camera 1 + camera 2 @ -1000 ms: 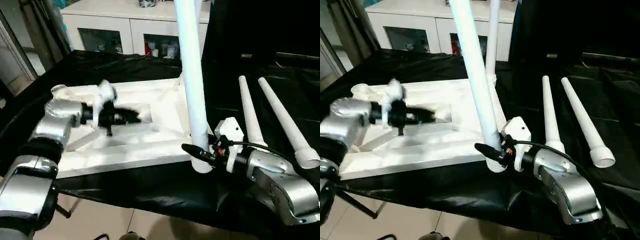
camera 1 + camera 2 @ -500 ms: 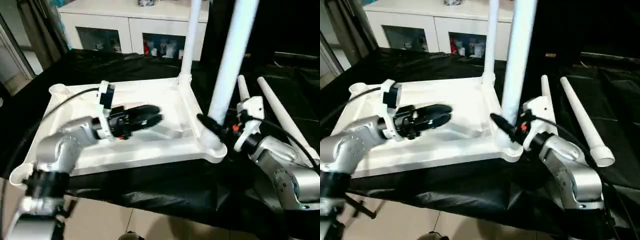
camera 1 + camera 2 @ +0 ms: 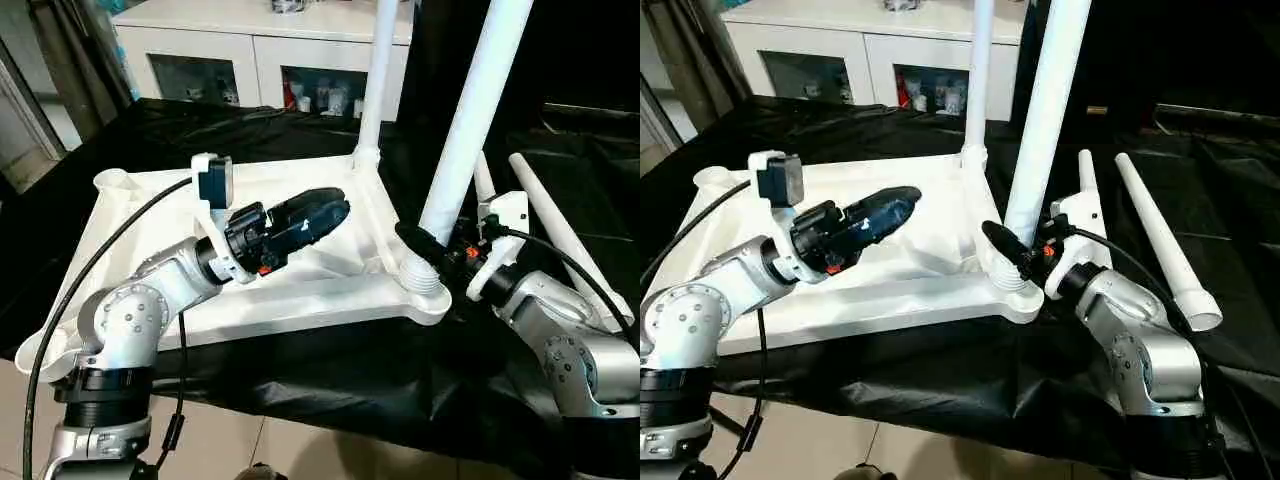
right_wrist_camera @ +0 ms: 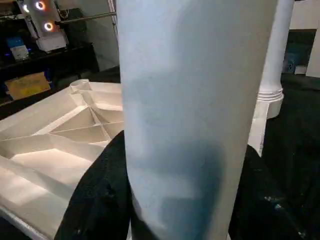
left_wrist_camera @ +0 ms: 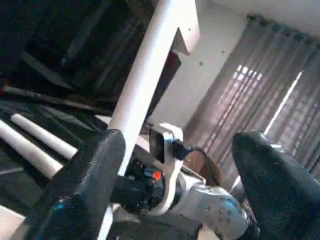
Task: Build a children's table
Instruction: Insert table leg to table base
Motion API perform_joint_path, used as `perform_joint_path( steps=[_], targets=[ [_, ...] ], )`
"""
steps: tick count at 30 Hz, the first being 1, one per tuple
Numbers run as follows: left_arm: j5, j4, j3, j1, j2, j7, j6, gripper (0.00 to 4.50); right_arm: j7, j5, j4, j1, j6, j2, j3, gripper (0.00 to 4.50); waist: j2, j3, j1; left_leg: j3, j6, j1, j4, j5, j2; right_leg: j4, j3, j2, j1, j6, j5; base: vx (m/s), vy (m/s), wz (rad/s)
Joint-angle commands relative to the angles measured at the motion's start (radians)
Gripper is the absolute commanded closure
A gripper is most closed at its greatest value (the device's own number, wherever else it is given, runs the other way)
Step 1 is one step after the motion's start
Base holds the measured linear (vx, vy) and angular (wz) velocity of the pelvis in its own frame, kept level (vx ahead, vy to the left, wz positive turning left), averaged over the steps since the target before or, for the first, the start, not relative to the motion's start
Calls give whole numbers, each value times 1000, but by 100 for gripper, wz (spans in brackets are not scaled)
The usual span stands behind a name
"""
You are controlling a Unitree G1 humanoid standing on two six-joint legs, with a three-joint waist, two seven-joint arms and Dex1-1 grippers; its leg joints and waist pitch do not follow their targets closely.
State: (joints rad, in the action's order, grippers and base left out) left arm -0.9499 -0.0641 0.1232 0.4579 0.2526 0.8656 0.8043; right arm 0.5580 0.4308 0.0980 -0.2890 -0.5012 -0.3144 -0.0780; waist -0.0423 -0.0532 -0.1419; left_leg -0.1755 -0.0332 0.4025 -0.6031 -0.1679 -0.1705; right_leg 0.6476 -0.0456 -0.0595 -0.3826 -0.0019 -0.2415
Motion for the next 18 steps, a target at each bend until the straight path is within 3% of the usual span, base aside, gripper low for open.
perform_joint_path(
  steps=[1,3,4,5,7,9,11,18],
  targets=[
    [64,-28,-42,-19,21,-21,-5,29,-6,12,12,-19,-14,-6,-12,259,14,69,3,19,28,-23,60,-86,-51,-78,46,-76,40,-177,-22,0,0,0],
    [197,-33,-132,-27,69,-30,-50,29,-5,10,16,-17,-16,-10,-13,259,13,69,3,21,27,-26,62,-93,-53,-80,47,-75,39,-153,-37,0,0,0],
    [392,-28,-268,-35,147,-23,-143,27,-1,8,20,-14,-17,-17,-12,259,11,69,3,21,25,-26,62,-95,-52,-80,47,-74,38,-145,-42,0,0,0],
    [458,-26,-320,-37,180,-17,-177,16,1,6,22,-13,-16,-20,-11,259,11,68,4,27,26,-26,68,-104,-55,-84,50,-73,38,-88,-70,0,0,0],
    [517,-45,-390,-45,232,29,-223,6,9,-1,23,-10,-13,-32,-6,259,3,71,4,26,2,-31,67,-100,-56,-83,49,-76,36,-95,-60,0,0,0],
    [530,-66,-419,-45,255,38,-225,6,17,-9,23,-9,-10,-45,0,259,3,72,5,24,-14,-32,67,-103,-55,-77,47,-74,35,-120,-27,0,0,0],
    [584,-74,-469,-38,286,73,-267,6,37,-11,27,-7,-14,-69,5,259,2,71,5,22,-16,-30,66,-115,-54,-78,48,-76,36,-147,-14,0,0,0],
    [711,18,-549,-6,296,77,-352,53,101,-13,53,-4,-41,-144,29,259,4,72,6,21,-6,-29,62,-122,-52,-77,48,-77,39,-160,-13,0,0,0]
  ],
)
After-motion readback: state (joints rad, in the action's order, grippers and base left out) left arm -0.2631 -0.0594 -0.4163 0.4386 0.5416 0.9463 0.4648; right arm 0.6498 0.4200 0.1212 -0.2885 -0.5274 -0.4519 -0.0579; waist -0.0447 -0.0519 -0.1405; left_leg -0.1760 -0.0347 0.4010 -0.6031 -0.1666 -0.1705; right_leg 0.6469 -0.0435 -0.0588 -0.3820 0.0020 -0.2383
